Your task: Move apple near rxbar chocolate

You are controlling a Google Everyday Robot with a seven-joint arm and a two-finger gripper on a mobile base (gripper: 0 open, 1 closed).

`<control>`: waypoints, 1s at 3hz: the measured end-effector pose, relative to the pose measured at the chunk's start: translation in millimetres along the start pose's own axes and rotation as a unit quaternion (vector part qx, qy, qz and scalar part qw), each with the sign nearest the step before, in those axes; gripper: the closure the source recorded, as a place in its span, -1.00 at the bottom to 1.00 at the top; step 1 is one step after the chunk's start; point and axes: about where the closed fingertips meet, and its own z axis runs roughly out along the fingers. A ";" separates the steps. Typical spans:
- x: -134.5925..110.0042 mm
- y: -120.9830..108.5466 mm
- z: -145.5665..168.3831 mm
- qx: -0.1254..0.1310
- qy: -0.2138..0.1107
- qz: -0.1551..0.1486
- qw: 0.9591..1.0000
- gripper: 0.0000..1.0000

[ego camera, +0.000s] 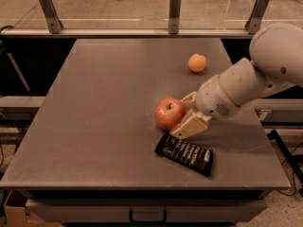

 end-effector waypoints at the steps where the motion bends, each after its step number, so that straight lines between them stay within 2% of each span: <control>1: 3.3 2.9 -3.3 -0.002 0.005 0.000 1.000 0.66; 3: 3.1 3.0 -3.9 -0.002 0.005 0.000 1.000 -0.27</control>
Offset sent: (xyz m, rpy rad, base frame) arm -0.0237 -0.0605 -0.0125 -0.0990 0.0146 -0.0071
